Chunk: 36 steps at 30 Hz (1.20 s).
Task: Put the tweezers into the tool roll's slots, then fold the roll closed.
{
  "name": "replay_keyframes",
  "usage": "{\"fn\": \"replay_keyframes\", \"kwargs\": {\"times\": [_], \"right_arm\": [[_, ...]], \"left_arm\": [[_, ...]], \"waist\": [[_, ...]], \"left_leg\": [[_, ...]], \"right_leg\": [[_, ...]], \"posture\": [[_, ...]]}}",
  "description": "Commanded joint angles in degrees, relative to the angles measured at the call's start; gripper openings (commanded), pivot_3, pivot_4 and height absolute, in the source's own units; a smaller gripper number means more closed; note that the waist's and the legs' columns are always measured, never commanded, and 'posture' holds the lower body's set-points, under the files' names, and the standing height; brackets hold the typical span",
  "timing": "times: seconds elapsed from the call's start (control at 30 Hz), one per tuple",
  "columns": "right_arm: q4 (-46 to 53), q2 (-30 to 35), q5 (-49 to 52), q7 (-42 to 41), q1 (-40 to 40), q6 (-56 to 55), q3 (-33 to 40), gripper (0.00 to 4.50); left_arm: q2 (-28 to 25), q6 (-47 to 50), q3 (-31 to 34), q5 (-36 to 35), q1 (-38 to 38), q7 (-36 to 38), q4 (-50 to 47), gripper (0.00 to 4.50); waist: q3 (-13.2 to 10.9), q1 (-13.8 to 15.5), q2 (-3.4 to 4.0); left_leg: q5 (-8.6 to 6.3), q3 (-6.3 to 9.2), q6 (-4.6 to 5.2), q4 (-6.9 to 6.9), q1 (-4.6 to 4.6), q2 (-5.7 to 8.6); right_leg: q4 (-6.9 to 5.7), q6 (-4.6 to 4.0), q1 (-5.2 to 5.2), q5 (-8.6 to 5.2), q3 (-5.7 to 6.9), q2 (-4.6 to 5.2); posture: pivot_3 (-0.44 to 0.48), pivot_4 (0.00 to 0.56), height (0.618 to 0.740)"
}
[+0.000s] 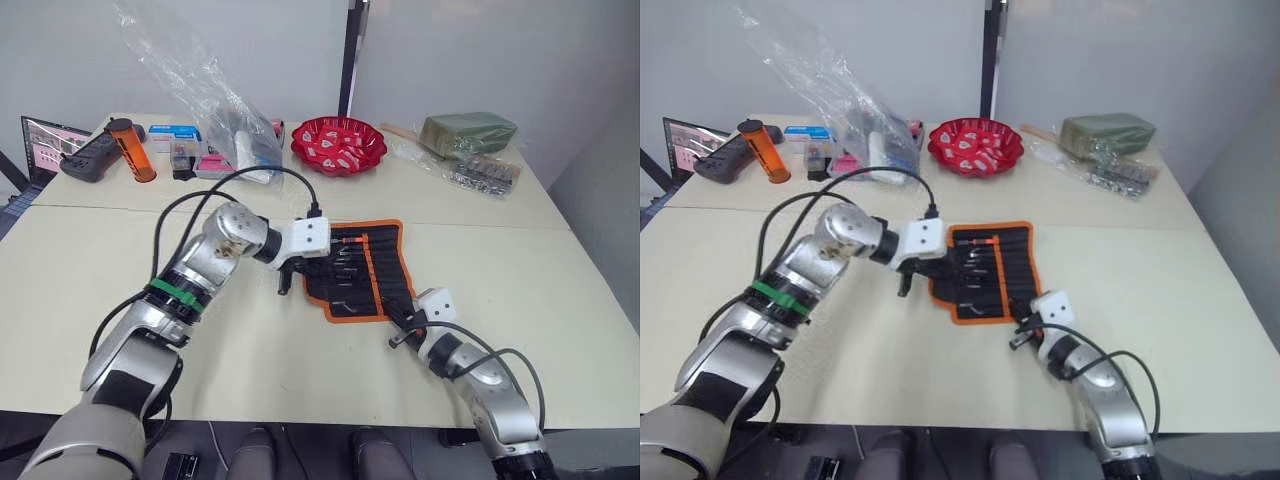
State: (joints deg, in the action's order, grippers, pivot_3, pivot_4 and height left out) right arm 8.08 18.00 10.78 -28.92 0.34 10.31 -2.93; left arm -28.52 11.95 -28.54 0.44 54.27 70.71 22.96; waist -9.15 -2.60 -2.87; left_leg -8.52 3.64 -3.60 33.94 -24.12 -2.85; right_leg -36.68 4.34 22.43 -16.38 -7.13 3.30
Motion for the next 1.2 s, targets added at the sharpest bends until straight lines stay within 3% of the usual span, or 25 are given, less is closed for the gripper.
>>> {"fn": "replay_keyframes", "kwargs": {"times": [0.03,0.23,0.67,1.2], "right_arm": [[-1.0,0.3,-0.9,0.8,1.6,2.3,-0.4,0.0],[-0.7,0.4,-0.8,1.3,2.2,2.2,-0.4,0.0],[-1.5,0.1,-0.9,1.3,1.6,2.4,-1.3,0.0],[-1.6,0.1,-0.9,1.5,1.2,2.4,-2.0,0.0]], "left_arm": [[1.2,-2.3,0.1,1.0,0.5,1.2,-0.3,0.03],[3.7,-4.2,0.2,3.2,0.5,1.3,1.9,0.03],[2.6,-4.0,0.7,5.4,-1.1,2.9,1.9,0.03],[7.9,-5.9,1.3,8.9,2.5,-2.3,10.6,0.03]], "waist": [[0.0,0.0,0.0],[0.0,0.1,0.01],[0.0,0.1,0.01],[0.0,-0.1,0.01]], "left_leg": [[0.0,0.01,0.0,0.0,-0.03,0.0],[0.0,0.02,0.0,0.04,-0.05,0.01],[0.01,0.05,0.01,0.07,-0.04,0.02],[0.01,0.1,0.01,0.25,0.04,0.01]], "right_leg": [[-0.01,0.0,0.03,0.0,0.0,0.0],[-0.03,0.02,0.03,0.01,0.01,0.0],[-0.1,0.02,0.01,0.01,0.02,-0.01],[-0.22,0.04,-0.09,0.02,0.02,-0.05]], "posture": [[0.0,0.15,0.74],[0.0,0.15,0.74],[0.0,0.15,0.74],[0.0,0.15,0.74]]}}
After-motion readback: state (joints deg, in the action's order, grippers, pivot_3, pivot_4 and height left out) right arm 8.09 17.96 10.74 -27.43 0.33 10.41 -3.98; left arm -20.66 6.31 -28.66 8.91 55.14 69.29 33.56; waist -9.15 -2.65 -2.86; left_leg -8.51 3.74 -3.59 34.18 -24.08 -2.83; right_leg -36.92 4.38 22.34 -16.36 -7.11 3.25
